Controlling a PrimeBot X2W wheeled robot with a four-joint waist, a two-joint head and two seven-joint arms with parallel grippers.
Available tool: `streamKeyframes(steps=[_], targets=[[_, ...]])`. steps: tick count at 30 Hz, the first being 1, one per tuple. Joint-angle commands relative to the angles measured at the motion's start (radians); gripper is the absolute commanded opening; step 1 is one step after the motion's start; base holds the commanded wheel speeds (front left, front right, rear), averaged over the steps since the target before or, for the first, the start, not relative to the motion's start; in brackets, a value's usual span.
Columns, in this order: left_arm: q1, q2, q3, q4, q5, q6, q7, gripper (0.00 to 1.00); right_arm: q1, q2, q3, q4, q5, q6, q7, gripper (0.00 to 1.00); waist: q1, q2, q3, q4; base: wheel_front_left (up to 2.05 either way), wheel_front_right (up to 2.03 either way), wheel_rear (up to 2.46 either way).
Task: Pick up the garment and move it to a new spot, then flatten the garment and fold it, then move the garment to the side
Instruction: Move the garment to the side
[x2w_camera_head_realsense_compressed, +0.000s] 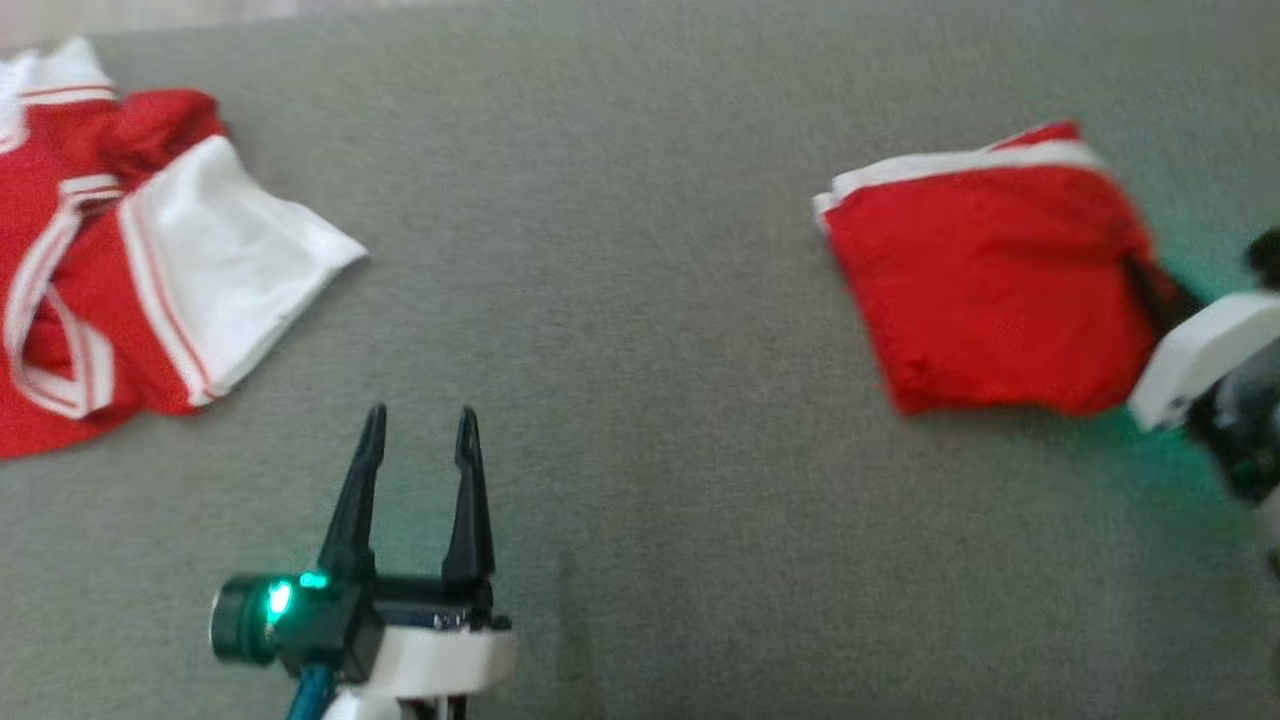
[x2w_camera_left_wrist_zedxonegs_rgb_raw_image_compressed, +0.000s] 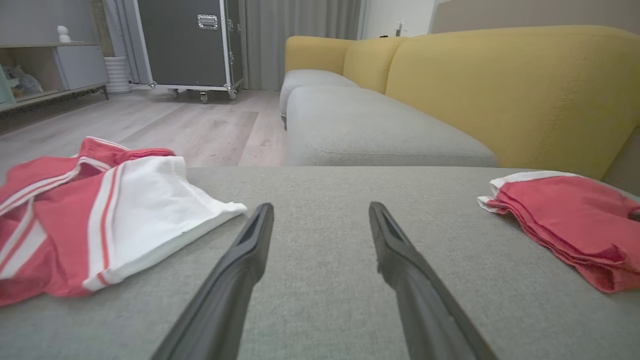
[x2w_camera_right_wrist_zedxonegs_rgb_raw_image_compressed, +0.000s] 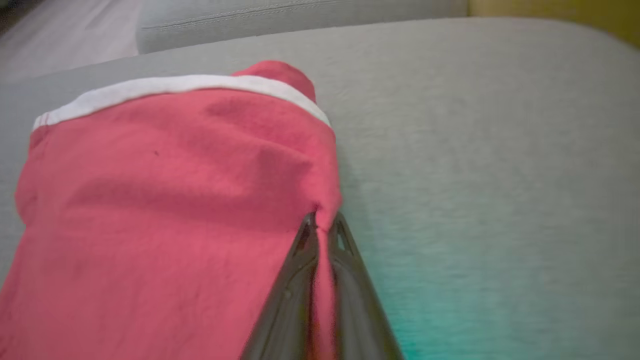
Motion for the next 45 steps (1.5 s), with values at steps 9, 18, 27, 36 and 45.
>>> streamKeyframes(steps=[9,18,27,36,45], targets=[[-0.163,-0.003,0.038,-0.038,0.054,-0.021,-0.005,1.0,-0.136,-0.273,-0.011,0.023,-0.074,-0.001,-0.052,0.0,-0.0001,0.0,0.188,-0.097,0.0,0.0,0.0],[-0.229,-0.003,0.034,-0.021,0.056,-0.038,-0.005,1.0,-0.208,-0.399,-0.087,0.137,-0.173,-0.001,-0.123,0.0,-0.0001,0.0,0.232,-0.075,0.0,0.0,0.0],[-0.212,-0.003,0.016,-0.001,0.028,-0.026,-0.005,1.0,-0.239,-0.349,-0.182,0.249,-0.368,-0.001,-0.27,1.0,-0.0001,0.0,0.175,-0.045,0.0,0.0,0.0],[-0.09,-0.003,0.026,0.046,-0.002,0.007,-0.005,1.0,-0.026,0.031,-0.18,0.165,-0.442,-0.001,-0.327,1.0,-0.0001,0.0,-0.064,0.0,0.0,0.0,0.0],[0.072,-0.003,0.066,0.074,-0.035,0.003,-0.005,1.0,0.361,0.235,-0.099,-0.245,-0.352,-0.001,-0.33,1.0,-0.0001,0.0,-0.265,0.051,0.0,0.0,0.0]])
